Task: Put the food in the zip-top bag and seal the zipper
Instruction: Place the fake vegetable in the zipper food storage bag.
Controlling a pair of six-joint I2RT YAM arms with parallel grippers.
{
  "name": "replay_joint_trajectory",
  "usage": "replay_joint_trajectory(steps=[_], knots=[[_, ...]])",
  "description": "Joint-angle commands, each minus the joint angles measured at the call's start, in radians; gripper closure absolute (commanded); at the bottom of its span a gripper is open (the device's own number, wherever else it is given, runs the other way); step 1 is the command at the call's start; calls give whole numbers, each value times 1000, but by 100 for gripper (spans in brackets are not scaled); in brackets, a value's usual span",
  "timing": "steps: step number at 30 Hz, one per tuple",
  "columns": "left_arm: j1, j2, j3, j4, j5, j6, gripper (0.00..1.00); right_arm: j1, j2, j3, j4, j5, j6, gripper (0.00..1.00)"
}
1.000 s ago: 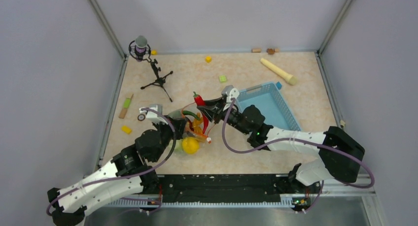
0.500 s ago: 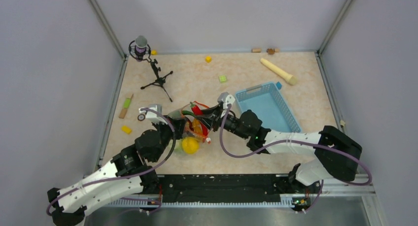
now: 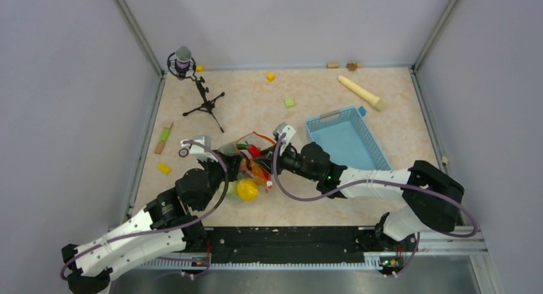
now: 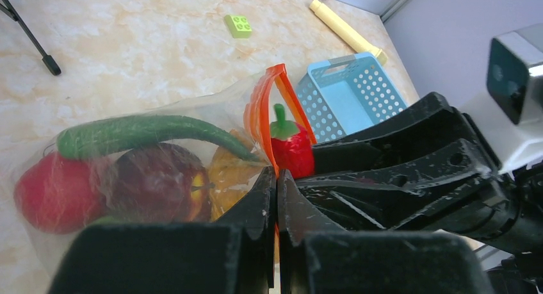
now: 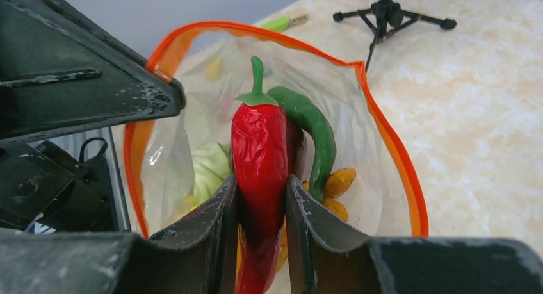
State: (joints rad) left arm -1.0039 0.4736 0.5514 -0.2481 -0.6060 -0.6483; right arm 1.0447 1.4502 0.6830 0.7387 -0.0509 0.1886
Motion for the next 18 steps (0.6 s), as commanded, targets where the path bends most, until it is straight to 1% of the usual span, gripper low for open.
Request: replay_joint_trajectory(steps=[1,7,10,15,16,18], knots=[[1,-4,1,43,6,12,100,14,35,89,-84,2,37,99],[1,1,1,54,37,17,100,14,75,159,-175,17,96,97],[1,7,4,58,57,24,100,13,90,176,-182,10,131,95],[1,16,1,79,104,39,100,14,129,243,-251,20,231,95],[1,19,2,79,109,38,100,15,138,249,-244,19,251,94],[1,21,1,81,116,38,100,14,154,259,-233,16,284,87]])
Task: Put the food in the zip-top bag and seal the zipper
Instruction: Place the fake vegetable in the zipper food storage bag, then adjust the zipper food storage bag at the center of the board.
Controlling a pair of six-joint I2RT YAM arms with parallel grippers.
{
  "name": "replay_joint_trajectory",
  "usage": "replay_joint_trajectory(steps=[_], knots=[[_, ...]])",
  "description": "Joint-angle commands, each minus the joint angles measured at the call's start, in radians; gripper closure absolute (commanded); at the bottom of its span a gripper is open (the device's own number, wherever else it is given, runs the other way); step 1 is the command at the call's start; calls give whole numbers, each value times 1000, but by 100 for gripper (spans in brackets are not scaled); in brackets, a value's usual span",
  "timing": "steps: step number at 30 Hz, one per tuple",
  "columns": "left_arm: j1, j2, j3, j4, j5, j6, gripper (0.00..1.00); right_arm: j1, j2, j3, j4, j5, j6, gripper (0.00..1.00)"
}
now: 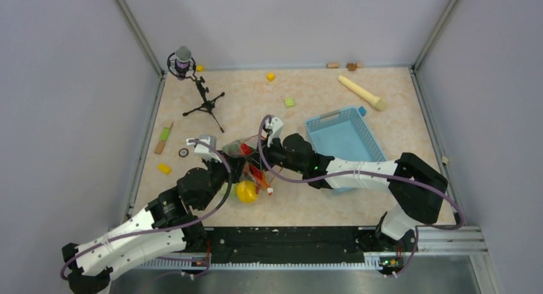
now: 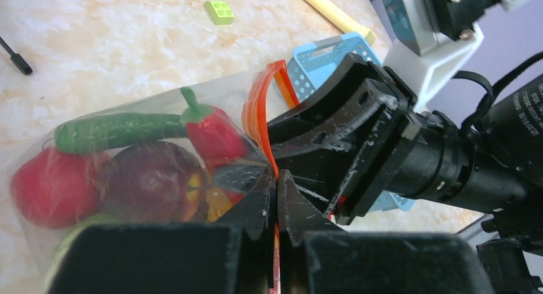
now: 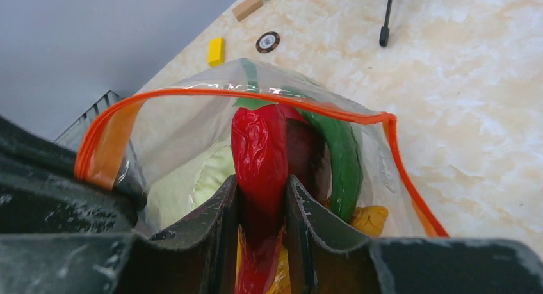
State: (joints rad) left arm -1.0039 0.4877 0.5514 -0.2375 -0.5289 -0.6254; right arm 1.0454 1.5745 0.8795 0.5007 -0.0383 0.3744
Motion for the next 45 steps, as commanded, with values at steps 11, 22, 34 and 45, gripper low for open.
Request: replay_joint_trajectory(steps=[11,22,34,45], knots=[[1,-6,0,60,8,7,100,14,-3,51,-17,22,26,42],[1,7,2,66,11,14,100,13,-273,-126,-48,147,-177,4],[1,19,6,71,32,22,100,-114,-315,-200,-163,184,-35,12],[1,20,4,72,35,23,100,-148,-164,-162,-113,97,37,46]])
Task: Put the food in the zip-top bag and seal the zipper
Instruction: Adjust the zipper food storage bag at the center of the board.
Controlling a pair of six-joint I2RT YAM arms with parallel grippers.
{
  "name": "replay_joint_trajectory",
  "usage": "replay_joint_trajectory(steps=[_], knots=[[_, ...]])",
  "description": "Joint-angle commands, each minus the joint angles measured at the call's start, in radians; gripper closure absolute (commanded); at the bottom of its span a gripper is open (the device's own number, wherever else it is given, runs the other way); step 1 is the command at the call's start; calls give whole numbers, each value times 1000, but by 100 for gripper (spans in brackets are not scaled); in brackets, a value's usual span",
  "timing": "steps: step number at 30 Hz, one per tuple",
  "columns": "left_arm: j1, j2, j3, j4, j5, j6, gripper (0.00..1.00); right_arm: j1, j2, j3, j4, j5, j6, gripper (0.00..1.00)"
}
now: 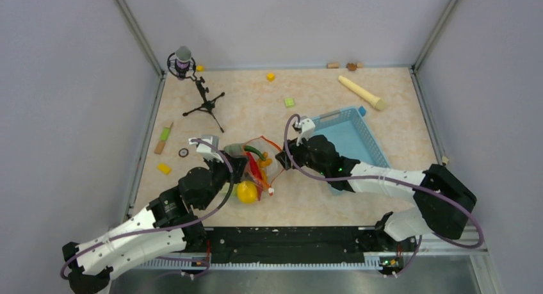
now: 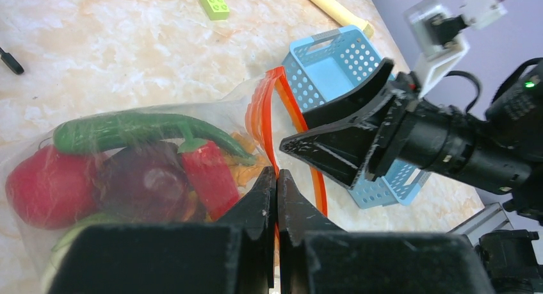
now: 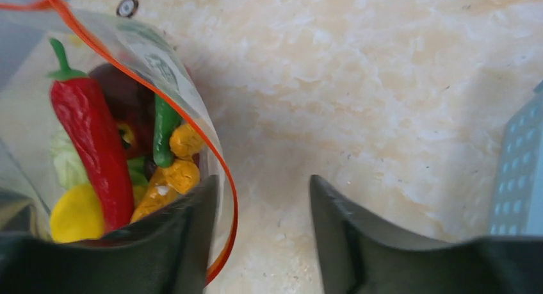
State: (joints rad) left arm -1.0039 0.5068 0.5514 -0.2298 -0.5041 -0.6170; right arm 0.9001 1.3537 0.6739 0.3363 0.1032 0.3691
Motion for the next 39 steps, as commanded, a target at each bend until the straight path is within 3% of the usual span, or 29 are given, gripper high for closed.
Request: replay_joint_trajectory(steps=[1,3,8,15,19,25,30,34,37,39], knots=[[1,2,5,65,14,14,100,-3,70,52,52,-52,46,54],[1,2,5,65,14,17,100,-3,90,60,76,-84,48,72],[1,4,4,68,12,19,100,-3,90,80,65,-128,26,100],[1,40,18,66,-25,18,100,-3,3,130,-110,-170,68,100],[1,102,50,89,49,13,100,-3,-96,132,-209,-169,110,100],[1,294,152,181,238,29,100,-3,-275,111,-330,-151,168,100],[1,448,221,281,252,70,100,-3,-397,86,-386,-138,216,100],[2,532,255,365,269,148,100,-3,-424,112,-484,-42,247,100],[3,584,286,387,302,215,81,-4,-413,120,-520,48,272,100],[5,609,298,388,319,243,47,-3,-401,124,-516,109,284,100]])
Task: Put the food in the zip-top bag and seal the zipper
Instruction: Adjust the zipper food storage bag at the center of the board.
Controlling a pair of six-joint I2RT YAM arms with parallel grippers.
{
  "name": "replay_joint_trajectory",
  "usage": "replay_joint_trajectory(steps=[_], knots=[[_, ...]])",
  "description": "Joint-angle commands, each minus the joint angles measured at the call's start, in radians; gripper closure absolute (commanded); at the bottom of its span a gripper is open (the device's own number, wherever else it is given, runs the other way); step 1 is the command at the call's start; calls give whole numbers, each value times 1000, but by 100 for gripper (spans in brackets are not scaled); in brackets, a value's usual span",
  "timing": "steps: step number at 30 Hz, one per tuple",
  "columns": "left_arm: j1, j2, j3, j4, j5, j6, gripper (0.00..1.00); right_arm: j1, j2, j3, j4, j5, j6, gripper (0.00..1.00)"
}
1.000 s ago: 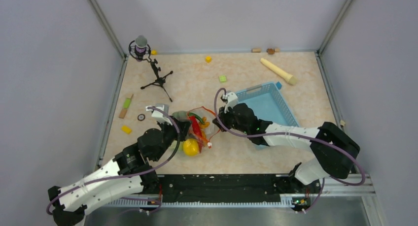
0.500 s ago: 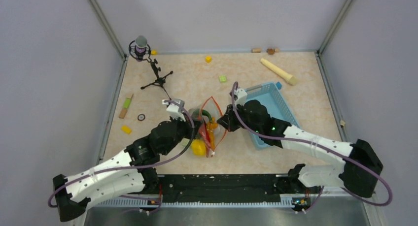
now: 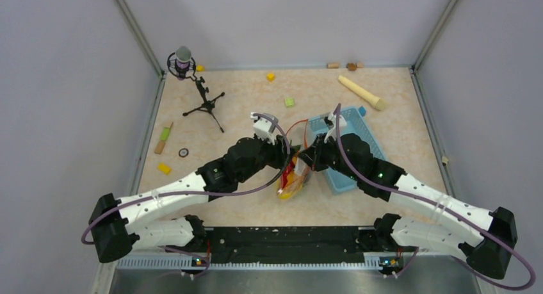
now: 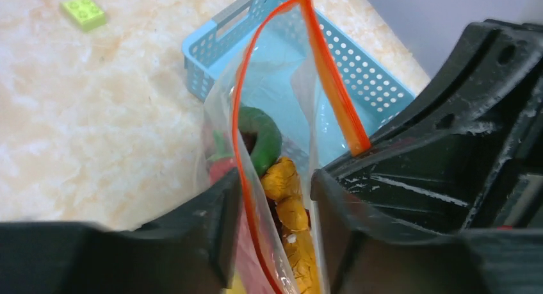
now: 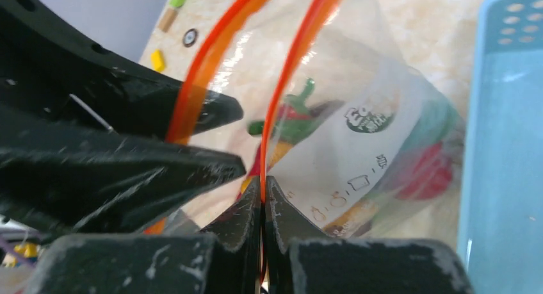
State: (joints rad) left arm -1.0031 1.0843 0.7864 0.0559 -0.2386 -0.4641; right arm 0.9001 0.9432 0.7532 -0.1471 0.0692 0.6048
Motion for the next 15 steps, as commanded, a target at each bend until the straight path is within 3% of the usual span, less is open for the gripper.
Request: replay_joint_trajectory(steps=[1,2,3,12,15], knots=[[7,37,71,89,56,94,33,-4,17,48,-30,181,58,100],[6,38,76,72,59,95,14,-3,24,51,-27,227,62,100],[6,33,74,60,69,98,4,-5,34,56,-27,275,67,100],[6,-193,-55,79,79,156,3,-70,155,125,-24,391,121,100],[6,-288,-93,42,172,209,3,-78,183,137,-11,384,123,100]])
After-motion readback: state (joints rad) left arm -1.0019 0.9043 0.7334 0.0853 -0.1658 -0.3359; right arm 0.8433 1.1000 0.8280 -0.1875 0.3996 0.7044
